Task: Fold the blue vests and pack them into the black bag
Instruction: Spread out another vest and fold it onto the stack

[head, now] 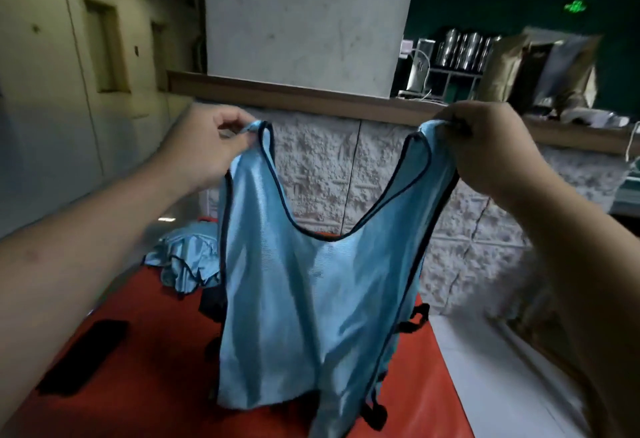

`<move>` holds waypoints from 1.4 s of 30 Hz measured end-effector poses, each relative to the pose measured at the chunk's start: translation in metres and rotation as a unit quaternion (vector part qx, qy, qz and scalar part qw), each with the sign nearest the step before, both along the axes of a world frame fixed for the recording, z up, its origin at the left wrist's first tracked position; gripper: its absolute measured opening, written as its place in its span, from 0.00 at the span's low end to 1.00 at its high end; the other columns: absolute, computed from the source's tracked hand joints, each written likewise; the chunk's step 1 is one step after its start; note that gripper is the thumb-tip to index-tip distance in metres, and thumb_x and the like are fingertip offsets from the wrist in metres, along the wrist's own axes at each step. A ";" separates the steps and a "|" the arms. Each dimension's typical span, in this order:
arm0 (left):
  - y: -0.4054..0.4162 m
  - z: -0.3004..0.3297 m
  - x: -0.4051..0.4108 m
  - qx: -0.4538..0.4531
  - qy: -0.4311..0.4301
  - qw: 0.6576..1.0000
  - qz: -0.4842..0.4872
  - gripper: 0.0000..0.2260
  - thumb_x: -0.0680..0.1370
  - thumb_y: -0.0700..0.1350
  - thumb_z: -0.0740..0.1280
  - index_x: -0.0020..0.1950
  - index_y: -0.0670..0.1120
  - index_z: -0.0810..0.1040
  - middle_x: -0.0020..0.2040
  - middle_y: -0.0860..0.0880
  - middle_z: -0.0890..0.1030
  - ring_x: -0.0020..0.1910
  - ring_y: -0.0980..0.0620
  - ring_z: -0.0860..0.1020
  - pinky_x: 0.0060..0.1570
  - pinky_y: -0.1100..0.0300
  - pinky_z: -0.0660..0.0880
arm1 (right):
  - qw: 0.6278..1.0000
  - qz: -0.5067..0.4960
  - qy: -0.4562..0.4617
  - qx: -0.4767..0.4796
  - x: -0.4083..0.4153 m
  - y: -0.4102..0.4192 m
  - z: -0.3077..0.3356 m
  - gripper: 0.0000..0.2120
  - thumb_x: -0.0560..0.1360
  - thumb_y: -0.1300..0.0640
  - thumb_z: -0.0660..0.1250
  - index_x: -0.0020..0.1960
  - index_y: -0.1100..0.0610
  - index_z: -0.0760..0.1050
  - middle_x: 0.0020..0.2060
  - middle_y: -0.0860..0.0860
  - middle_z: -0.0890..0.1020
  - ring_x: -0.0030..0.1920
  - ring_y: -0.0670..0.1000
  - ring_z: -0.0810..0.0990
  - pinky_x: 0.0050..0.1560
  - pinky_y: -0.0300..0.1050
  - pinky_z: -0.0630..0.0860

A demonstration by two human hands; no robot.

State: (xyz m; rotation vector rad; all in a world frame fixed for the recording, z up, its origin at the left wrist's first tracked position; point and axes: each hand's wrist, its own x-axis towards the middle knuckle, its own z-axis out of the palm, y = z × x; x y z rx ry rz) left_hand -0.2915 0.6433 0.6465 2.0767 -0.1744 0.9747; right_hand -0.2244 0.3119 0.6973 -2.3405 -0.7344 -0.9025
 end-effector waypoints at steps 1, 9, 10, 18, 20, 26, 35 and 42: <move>0.001 0.005 0.002 0.001 0.012 1.000 -0.005 0.11 0.78 0.36 0.71 0.43 0.53 0.81 0.40 0.55 0.82 0.36 0.62 0.76 0.41 0.69 0.73 | 1.000 0.001 0.020 -0.023 0.003 0.003 0.005 0.08 0.80 0.63 0.64 0.48 0.56 0.82 0.40 0.54 0.83 0.39 0.56 0.80 0.38 0.48 0.78; 0.016 -0.024 0.030 0.068 0.144 0.986 -0.056 0.07 0.72 0.38 0.77 0.44 0.49 0.86 0.41 0.56 0.87 0.38 0.62 0.82 0.42 0.68 0.78 | 0.983 0.032 0.142 -0.115 0.038 0.011 -0.015 0.14 0.76 0.66 0.68 0.47 0.48 0.85 0.42 0.44 0.85 0.42 0.46 0.82 0.44 0.44 0.80; 0.022 -0.034 0.040 0.087 0.165 0.982 -0.041 0.07 0.72 0.37 0.77 0.44 0.49 0.87 0.39 0.55 0.87 0.37 0.62 0.82 0.42 0.65 0.79 | 0.978 0.021 0.153 -0.143 0.046 0.014 -0.024 0.14 0.76 0.66 0.68 0.48 0.48 0.85 0.43 0.42 0.84 0.43 0.44 0.81 0.43 0.43 0.79; 0.057 -0.126 0.194 0.096 0.207 0.967 0.115 0.05 0.73 0.38 0.77 0.41 0.48 0.84 0.42 0.45 0.86 0.41 0.48 0.82 0.42 0.57 0.77 | 0.953 -0.114 0.193 -0.205 0.198 0.082 -0.132 0.15 0.76 0.66 0.64 0.53 0.51 0.85 0.46 0.52 0.83 0.42 0.54 0.80 0.39 0.46 0.76; 0.060 -0.151 0.227 0.097 0.217 0.962 0.135 0.02 0.73 0.37 0.75 0.42 0.43 0.86 0.43 0.43 0.86 0.40 0.47 0.82 0.41 0.58 0.77 | 0.954 -0.118 0.211 -0.179 0.235 0.099 -0.160 0.14 0.76 0.65 0.64 0.53 0.53 0.86 0.48 0.55 0.84 0.42 0.55 0.80 0.41 0.46 0.77; 0.077 -0.259 0.287 0.054 0.317 0.935 0.149 0.10 0.76 0.32 0.69 0.39 0.45 0.84 0.41 0.44 0.84 0.28 0.44 0.83 0.30 0.49 0.83 | 0.937 -0.121 0.298 -0.135 0.312 0.144 -0.268 0.08 0.76 0.62 0.68 0.50 0.60 0.85 0.44 0.58 0.85 0.41 0.58 0.85 0.46 0.56 0.85; 0.112 -0.350 0.327 0.088 0.302 0.930 0.192 0.06 0.74 0.34 0.70 0.41 0.43 0.85 0.42 0.47 0.83 0.42 0.50 0.78 0.46 0.60 0.73 | 0.933 -0.091 0.323 -0.126 0.368 0.165 -0.384 0.10 0.72 0.64 0.64 0.44 0.56 0.85 0.40 0.55 0.84 0.43 0.57 0.83 0.47 0.48 0.81; 0.123 -0.363 0.343 0.078 0.285 0.929 0.223 0.04 0.74 0.37 0.69 0.40 0.43 0.81 0.43 0.46 0.83 0.44 0.47 0.78 0.44 0.58 0.73 | 0.946 -0.092 0.275 -0.146 0.389 0.185 -0.390 0.09 0.75 0.67 0.62 0.45 0.64 0.81 0.37 0.60 0.81 0.36 0.59 0.81 0.35 0.49 0.76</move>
